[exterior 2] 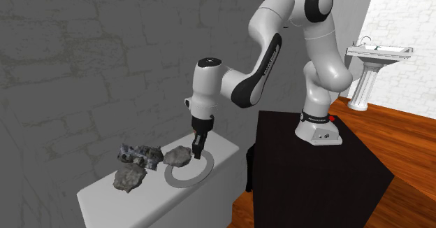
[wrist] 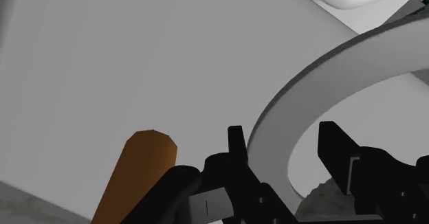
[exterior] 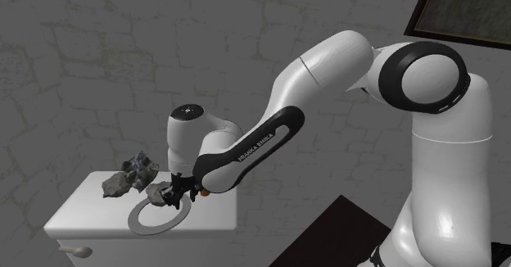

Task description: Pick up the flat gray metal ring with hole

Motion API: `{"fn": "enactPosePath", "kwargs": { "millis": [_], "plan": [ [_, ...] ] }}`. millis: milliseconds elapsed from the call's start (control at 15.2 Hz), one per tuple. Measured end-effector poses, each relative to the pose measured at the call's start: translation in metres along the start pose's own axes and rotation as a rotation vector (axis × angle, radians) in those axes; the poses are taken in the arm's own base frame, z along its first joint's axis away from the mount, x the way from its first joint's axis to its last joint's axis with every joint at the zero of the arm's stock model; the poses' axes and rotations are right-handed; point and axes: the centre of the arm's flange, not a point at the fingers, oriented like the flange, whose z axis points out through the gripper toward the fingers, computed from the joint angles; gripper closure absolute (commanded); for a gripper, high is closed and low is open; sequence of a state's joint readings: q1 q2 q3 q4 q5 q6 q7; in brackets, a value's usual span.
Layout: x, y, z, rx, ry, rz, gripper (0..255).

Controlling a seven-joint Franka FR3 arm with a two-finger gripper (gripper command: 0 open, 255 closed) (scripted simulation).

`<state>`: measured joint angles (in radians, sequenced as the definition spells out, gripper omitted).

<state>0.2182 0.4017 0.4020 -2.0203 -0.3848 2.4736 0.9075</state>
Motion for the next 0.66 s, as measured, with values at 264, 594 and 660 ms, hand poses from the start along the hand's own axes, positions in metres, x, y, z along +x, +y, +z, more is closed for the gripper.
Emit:
{"fn": "enactPosePath", "kwargs": {
  "millis": [264, 594, 660],
  "plan": [
    [0.004, 0.001, -0.021, 0.0, 0.0, 0.0, 255],
    [0.008, 0.0, -0.047, 0.0, -0.001, 0.0, 255],
    [0.008, 0.001, -0.05, 0.0, -0.001, -0.001, 255]
  ]
}}
